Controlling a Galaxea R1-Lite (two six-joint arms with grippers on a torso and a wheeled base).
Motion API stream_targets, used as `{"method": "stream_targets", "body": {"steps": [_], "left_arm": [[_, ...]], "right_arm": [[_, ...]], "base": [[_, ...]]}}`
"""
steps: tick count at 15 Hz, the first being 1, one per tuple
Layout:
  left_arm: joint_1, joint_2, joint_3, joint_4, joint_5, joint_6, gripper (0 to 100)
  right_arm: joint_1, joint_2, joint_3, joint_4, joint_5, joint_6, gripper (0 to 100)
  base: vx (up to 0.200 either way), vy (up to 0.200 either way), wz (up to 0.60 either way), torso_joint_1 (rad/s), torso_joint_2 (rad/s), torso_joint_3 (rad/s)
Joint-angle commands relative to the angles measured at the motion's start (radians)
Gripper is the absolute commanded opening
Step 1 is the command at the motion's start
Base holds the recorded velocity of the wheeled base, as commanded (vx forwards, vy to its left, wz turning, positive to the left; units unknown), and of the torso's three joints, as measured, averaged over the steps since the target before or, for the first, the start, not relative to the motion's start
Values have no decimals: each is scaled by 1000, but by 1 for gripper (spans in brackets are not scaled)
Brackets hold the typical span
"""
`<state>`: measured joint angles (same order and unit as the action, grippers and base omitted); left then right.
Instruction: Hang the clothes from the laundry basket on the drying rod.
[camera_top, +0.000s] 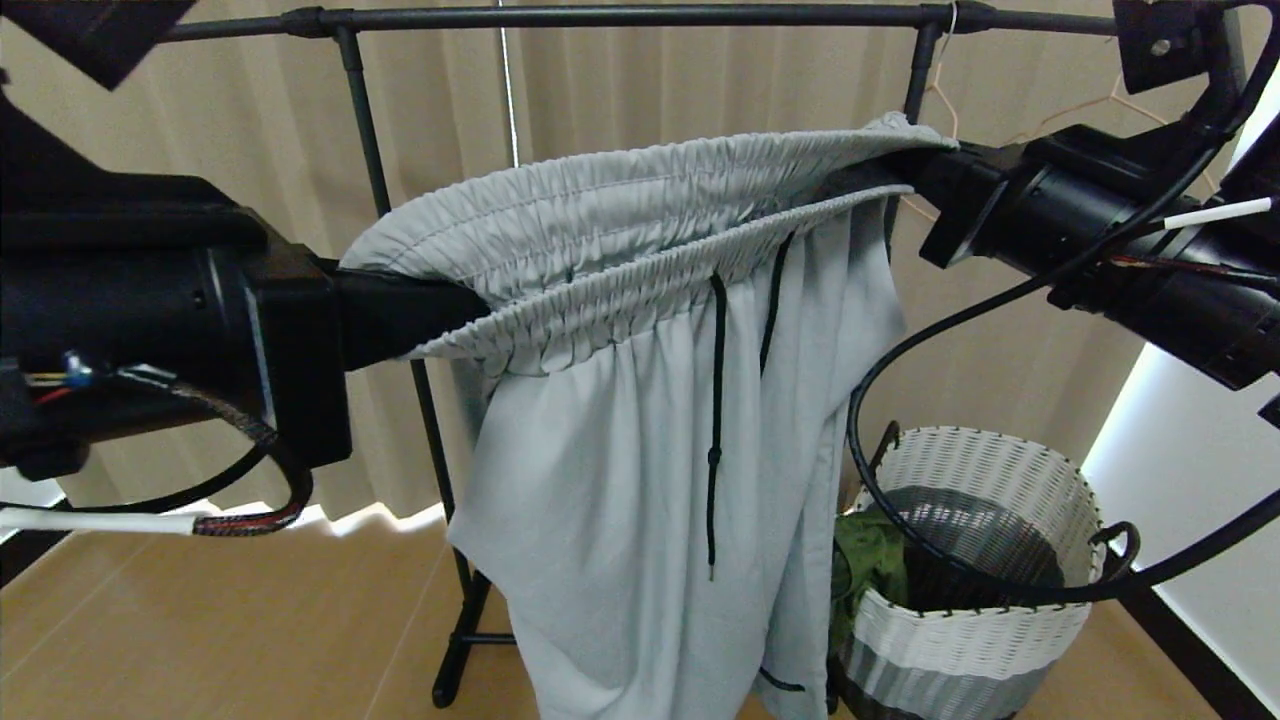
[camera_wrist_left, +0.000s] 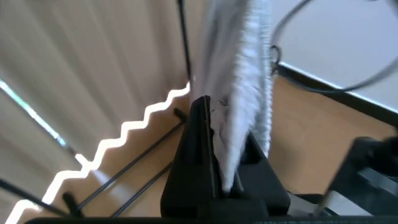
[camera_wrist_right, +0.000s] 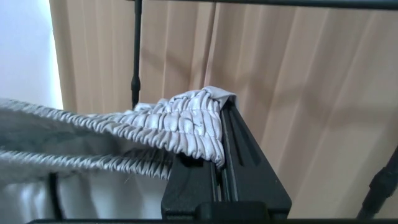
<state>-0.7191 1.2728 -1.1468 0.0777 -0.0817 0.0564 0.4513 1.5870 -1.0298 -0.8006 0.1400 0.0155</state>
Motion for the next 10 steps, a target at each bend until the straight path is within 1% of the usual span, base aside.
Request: {"method": "stream_targets", "body": {"steps": [1, 2, 5, 8, 9, 10], "left_arm": [[-74, -43, 24, -1, 2, 2, 0], [-88, -43, 29, -1, 5, 2, 0], [-86, -33, 29, -2, 8, 2, 0], [-17, -13, 18, -10, 42, 13, 0], [12, 2, -5, -10, 43, 23, 0], [40, 31, -30, -13, 43, 37, 0]], "right_arm": [[1, 13, -3, 0, 0, 0, 0], [1, 13, -1, 0, 0, 0, 0], [1, 8, 13, -3, -7, 0, 0], [0, -41, 56, -34, -10, -5, 0], [0, -55, 60, -31, -10, -5, 0], [0, -110, 68, -6, -10, -6, 0]], "base": [[0, 0, 0, 0, 0, 0], [0, 0, 0, 0, 0, 0], [0, 0, 0, 0, 0, 0], [0, 0, 0, 0, 0, 0], [0, 0, 0, 0, 0, 0], [0, 0, 0, 0, 0, 0]]}}
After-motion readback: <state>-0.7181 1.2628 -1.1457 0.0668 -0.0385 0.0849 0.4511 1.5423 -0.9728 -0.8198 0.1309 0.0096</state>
